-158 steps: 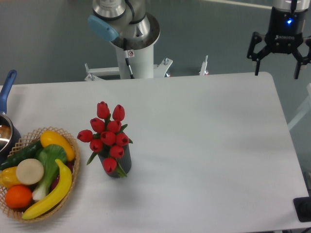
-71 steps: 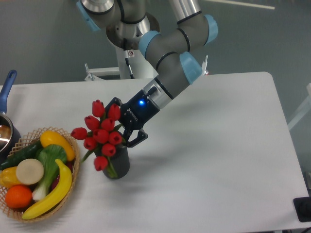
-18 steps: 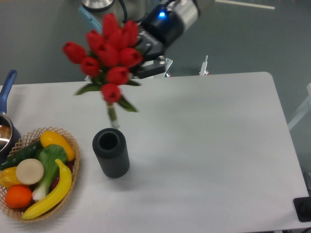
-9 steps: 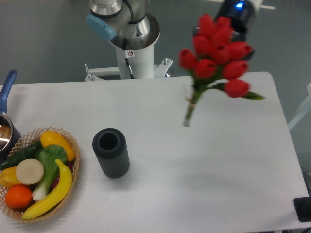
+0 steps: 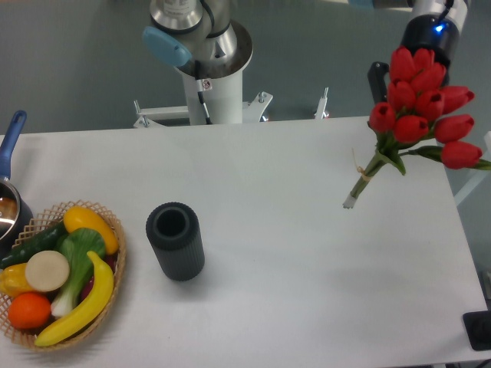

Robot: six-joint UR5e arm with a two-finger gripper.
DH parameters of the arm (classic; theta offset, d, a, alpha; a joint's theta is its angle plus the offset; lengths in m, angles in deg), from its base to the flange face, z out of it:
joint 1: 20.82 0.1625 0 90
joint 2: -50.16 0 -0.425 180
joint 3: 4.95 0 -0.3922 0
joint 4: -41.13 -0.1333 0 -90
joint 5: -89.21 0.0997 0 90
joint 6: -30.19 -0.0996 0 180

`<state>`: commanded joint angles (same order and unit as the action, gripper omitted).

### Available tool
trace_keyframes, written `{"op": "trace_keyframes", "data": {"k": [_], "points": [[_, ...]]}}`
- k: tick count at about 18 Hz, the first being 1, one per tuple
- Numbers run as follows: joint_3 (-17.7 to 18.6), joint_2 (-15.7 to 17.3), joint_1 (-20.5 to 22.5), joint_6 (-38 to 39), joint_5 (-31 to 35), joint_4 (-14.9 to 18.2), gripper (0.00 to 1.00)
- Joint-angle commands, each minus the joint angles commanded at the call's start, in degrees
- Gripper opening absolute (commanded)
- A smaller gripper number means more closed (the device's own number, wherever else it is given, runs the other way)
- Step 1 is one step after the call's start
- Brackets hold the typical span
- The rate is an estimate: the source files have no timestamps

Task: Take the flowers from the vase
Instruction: 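Carry the tulip bouquet up and away from the vase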

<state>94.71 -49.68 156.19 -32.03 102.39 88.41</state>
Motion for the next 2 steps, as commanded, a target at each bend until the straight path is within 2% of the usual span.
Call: {"op": "trace_keyframes", "data": {"k": [2], "points": [[0.6,0.0,0.9,-0.7,0.0,-0.1,0.21]]}}
